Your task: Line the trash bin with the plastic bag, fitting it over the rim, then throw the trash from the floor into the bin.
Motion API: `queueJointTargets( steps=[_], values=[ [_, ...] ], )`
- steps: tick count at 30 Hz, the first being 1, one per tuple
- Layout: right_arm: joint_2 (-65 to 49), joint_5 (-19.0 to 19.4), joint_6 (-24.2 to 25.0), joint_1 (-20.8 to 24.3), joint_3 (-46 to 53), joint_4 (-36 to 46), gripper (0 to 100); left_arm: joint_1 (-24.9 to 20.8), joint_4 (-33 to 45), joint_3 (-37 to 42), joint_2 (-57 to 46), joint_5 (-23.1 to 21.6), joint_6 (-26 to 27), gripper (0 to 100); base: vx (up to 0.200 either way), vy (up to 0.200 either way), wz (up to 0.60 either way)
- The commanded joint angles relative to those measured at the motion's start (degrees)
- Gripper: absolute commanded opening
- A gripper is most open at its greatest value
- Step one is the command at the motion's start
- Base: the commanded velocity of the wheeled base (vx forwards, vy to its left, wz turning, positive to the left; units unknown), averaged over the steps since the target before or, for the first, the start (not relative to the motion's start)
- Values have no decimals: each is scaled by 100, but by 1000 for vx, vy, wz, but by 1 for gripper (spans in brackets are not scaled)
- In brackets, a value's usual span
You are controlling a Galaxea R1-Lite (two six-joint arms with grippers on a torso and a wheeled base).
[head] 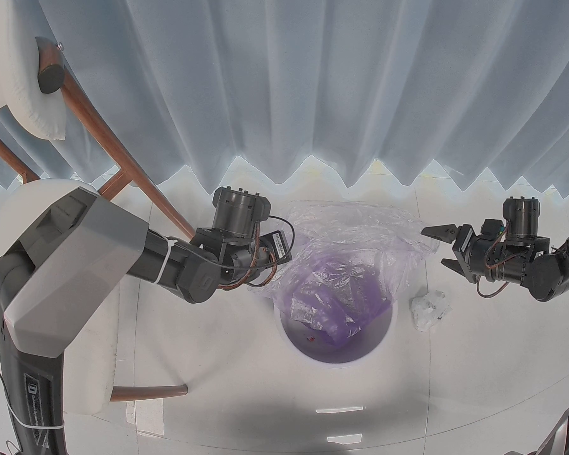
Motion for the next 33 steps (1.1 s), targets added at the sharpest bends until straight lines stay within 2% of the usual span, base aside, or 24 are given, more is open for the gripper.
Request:
queueJointTargets(
  steps=[1, 8, 11, 12, 14, 18, 21, 22, 26, 29, 32, 33],
  values=[
    [-906, -1, 464, 740, -105, 452, 100, -71, 34, 56, -153, 87, -18, 0, 0, 0, 0],
    [-845, -98, 974, 1478, -510, 1058, 100, -238, 25, 100, -144, 131, -27, 0, 0, 0, 0],
    [-643, -388, 1088, 1751, -958, 1744, 100, -309, 16, 100, -127, 236, -27, 0, 0, 0, 0],
    [-643, -388, 1088, 1751, -958, 1744, 100, -309, 16, 100, -127, 236, -27, 0, 0, 0, 0],
    [-423, -766, 1211, 1856, -1266, 1849, 100, -317, 7, 108, -127, 263, -27, 0, 0, 0, 0],
    [-98, -1126, 1370, 1891, -1617, 2016, 100, -317, -36, 108, -153, 271, -18, 0, 0, 0, 0],
    [17, -1548, 1194, 1549, -1723, 2087, 100, -256, -63, 108, -162, 351, -18, 0, 0, 0, 0],
    [17, -1601, 1150, 1241, -1740, 2095, 100, -238, -63, 108, -162, 386, -18, 0, 0, 0, 0],
    [-54, -1601, 921, 520, -1547, 2051, 100, -115, -63, 161, -223, 438, -18, 0, 0, 0, 0],
    [-168, -1583, 192, -25, -1441, 1920, 100, -63, -72, 144, -276, 430, -18, 0, 0, 0, 0],
    [-370, -1521, -54, -86, -1371, 1981, 100, -63, -89, 135, -258, 430, -18, 0, 0, 0, 0],
    [-686, -1372, -54, 81, -1222, 2104, 100, -98, -151, 126, -241, 430, -18, 0, 0, 0, 0]
  ],
)
